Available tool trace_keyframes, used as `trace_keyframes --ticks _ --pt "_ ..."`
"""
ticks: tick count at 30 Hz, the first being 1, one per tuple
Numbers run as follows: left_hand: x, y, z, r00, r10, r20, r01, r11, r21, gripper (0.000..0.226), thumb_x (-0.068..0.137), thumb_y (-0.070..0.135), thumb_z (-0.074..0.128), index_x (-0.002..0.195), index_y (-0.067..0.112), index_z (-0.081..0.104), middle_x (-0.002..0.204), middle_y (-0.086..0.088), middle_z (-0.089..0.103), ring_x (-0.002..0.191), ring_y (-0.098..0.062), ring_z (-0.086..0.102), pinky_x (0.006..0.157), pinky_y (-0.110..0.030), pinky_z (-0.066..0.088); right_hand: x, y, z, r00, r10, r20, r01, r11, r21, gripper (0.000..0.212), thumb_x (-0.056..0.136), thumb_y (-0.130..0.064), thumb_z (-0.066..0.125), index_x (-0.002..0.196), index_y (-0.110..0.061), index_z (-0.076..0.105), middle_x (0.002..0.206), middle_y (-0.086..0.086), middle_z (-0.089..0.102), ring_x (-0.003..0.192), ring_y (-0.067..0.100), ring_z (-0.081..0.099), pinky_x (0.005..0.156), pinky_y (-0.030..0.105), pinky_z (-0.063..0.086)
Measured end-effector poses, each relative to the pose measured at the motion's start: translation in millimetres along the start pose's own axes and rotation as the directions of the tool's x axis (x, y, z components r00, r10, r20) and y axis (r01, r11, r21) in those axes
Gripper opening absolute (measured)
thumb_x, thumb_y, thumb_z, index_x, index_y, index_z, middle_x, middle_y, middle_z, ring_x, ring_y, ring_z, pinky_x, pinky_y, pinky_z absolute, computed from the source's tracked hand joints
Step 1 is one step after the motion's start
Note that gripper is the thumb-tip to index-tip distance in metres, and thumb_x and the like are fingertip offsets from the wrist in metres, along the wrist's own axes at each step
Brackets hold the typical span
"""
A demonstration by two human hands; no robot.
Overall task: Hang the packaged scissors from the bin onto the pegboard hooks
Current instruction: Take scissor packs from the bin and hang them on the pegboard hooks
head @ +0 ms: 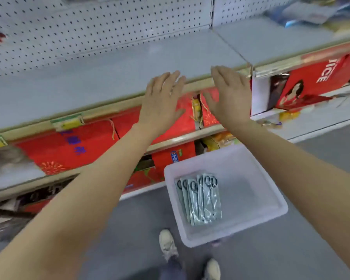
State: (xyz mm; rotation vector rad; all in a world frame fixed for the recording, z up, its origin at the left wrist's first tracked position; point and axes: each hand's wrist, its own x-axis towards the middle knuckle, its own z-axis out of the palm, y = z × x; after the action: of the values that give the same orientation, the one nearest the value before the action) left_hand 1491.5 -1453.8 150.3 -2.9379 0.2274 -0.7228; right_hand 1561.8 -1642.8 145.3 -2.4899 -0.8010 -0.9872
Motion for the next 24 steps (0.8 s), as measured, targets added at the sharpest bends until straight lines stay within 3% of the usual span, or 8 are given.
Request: trace_keyframes --ticks 6,10,13,17,19,21,22,24 --pt "-60.6 76.2 128.7 0.897 0.309 0.316 -0.308 0.95 -0.055 0.068 0.069 0.03 0.079 0.131 0.008 0.06 0.137 -0.012 0.057 0.124 -0.034 0.054 0.106 -0.045 0.026 -125.6 55.5 45.6 0.966 0.148 0.21 -0.134 0.988 -0.078 0.051 0.083 -0.027 0.062 0.128 -0.004 0.057 0.125 0.011 0.062 0.116 0.028 0.058 0.096 0.043 0.041" --pt "-102.8 119.5 210.5 0.64 0.601 0.479 -0.637 0.763 -0.106 0.036 0.084 0.015 0.041 0.093 0.016 0.075 0.108 -0.002 0.072 0.108 -0.025 0.065 0.099 -0.042 0.037 -193.8 79.1 63.1 0.931 0.212 0.298 -0.179 0.975 -0.135 0.052 0.081 -0.025 0.067 0.127 -0.001 0.058 0.125 0.014 0.063 0.113 0.03 0.06 0.096 0.045 0.043" --pt "-122.9 150.4 277.5 0.444 0.67 0.594 -0.818 0.574 -0.036 0.016 0.077 0.023 0.061 0.066 0.026 0.073 0.081 0.01 0.072 0.089 -0.016 0.069 0.092 -0.034 0.04 -236.3 88.2 72.1 0.907 0.249 0.34 -0.198 0.964 -0.179 0.051 0.079 -0.022 0.072 0.124 -0.001 0.06 0.121 0.014 0.065 0.109 0.03 0.062 0.092 0.045 0.045" --pt "-138.8 197.5 337.0 0.158 0.561 0.813 -0.827 0.525 -0.201 0.043 0.087 0.02 0.035 0.086 0.042 0.073 0.09 0.021 0.069 0.098 -0.005 0.06 0.089 -0.029 0.023 -286.1 92.2 81.9 0.871 0.282 0.402 -0.225 0.957 -0.185 0.05 0.078 -0.019 0.074 0.123 -0.001 0.061 0.12 0.014 0.065 0.109 0.03 0.063 0.094 0.044 0.044" --pt "-128.3 210.2 332.3 0.222 0.518 0.826 -0.801 0.58 -0.149 0.05 0.09 0.023 0.031 0.094 0.058 0.067 0.094 0.032 0.066 0.1 0.0 0.049 0.096 -0.021 0.021 -304.4 93.0 86.7 0.855 0.302 0.422 -0.242 0.951 -0.191 0.05 0.077 -0.018 0.075 0.122 0.0 0.062 0.119 0.014 0.066 0.11 0.031 0.063 0.093 0.045 0.046" --pt "-126.4 223.6 336.6 -0.027 0.559 0.829 -0.823 0.459 -0.336 0.032 0.098 0.021 0.044 0.119 0.039 0.061 0.122 0.015 0.059 0.114 -0.014 0.051 0.11 -0.032 0.025 -315.5 93.2 91.3 0.842 0.316 0.437 -0.258 0.948 -0.188 0.049 0.078 -0.017 0.074 0.121 0.001 0.062 0.118 0.014 0.066 0.109 0.03 0.064 0.092 0.045 0.047" --pt "-127.4 226.1 339.2 -0.009 0.634 0.773 -0.865 0.382 -0.324 0.032 0.099 0.019 0.047 0.127 0.032 0.055 0.131 0.007 0.054 0.119 -0.02 0.051 0.115 -0.037 0.022 -319.2 93.2 93.1 0.839 0.321 0.439 -0.263 0.946 -0.19 0.047 0.079 -0.017 0.072 0.121 0.001 0.062 0.118 0.014 0.066 0.109 0.03 0.064 0.091 0.045 0.048" --pt "-116.7 218.8 334.2 0.04 0.59 0.807 -0.817 0.483 -0.313 0.032 0.099 0.02 0.048 0.129 0.03 0.053 0.133 0.002 0.053 0.121 -0.024 0.049 0.12 -0.044 0.014 -324.0 92.7 95.6 0.832 0.335 0.442 -0.272 0.941 -0.202 0.045 0.081 -0.02 0.066 0.121 0.0 0.063 0.118 0.013 0.066 0.109 0.03 0.064 0.092 0.045 0.047"
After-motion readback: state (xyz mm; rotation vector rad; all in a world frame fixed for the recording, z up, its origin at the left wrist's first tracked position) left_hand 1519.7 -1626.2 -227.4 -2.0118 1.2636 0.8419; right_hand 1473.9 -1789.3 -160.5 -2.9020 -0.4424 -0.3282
